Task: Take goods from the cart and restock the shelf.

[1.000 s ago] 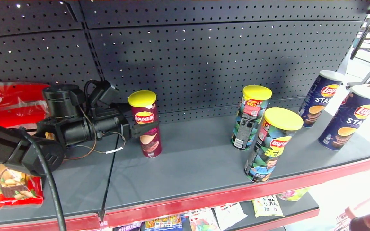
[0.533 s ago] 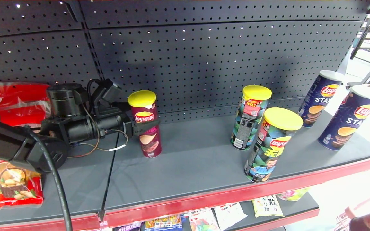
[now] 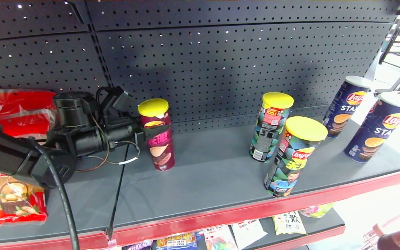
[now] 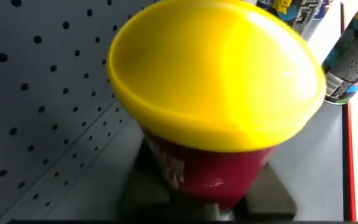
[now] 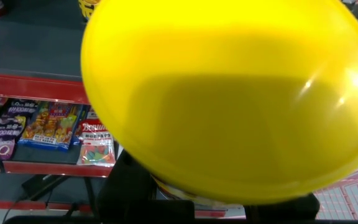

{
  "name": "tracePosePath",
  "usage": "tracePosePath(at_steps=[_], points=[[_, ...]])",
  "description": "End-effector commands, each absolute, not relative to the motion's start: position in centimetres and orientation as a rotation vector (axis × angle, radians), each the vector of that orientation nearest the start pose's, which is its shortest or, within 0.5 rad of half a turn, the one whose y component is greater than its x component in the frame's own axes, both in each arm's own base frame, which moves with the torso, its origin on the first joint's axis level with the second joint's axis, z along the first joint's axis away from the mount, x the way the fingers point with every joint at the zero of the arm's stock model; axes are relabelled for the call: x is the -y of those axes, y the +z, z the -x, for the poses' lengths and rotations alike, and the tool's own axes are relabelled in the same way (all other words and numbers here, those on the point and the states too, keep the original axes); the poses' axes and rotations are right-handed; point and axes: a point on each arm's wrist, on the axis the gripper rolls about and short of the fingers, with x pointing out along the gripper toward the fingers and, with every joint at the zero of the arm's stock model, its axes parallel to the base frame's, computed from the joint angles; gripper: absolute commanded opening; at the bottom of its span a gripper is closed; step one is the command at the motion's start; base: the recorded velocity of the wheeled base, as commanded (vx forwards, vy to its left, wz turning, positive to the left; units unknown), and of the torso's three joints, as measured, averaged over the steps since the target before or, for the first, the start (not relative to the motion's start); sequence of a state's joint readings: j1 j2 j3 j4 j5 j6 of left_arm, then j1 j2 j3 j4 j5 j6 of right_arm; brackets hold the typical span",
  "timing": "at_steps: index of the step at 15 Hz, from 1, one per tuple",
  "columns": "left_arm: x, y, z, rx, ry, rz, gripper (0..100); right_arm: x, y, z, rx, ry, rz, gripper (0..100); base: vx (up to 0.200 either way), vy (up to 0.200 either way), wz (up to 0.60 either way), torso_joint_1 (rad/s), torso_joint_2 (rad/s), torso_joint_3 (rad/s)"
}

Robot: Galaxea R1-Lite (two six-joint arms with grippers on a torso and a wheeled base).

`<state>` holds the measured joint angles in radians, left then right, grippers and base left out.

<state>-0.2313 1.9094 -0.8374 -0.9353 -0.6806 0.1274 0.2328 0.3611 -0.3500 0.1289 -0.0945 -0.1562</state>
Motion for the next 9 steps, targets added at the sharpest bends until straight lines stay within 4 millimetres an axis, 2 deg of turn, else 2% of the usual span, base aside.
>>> tracePosePath(at_steps=[1,3,6,8,9], points=[[9.2,15.7,-32.6,-0.075,-0.918,-0.085,0,0.3,16.5,0.3,-0.13,0.149,0.179,0,0.0,0.0,0.0,0.0,0.0,0.0],[8.9,16.6,-31.2,-0.073,-0.919,-0.06,0,0.3,16.5,0.3,-0.13,0.149,0.179,0,0.0,0.0,0.0,0.0,0.0,0.0],[8.0,18.4,-27.8,-0.049,-0.914,-0.032,0,0.3,16.5,0.3,-0.13,0.15,0.179,0,0.0,0.0,0.0,0.0,0.0,0.0],[7.4,18.6,-25.3,-0.049,-0.912,-0.029,0,0.3,16.5,0.2,-0.13,0.15,0.179,0,0.0,0.0,0.0,0.0,0.0,0.0],[7.3,18.6,-24.8,-0.05,-0.912,-0.029,0,0.3,16.6,0.3,-0.128,0.15,0.179,0,0.0,0.0,0.0,0.0,0.0,0.0]])
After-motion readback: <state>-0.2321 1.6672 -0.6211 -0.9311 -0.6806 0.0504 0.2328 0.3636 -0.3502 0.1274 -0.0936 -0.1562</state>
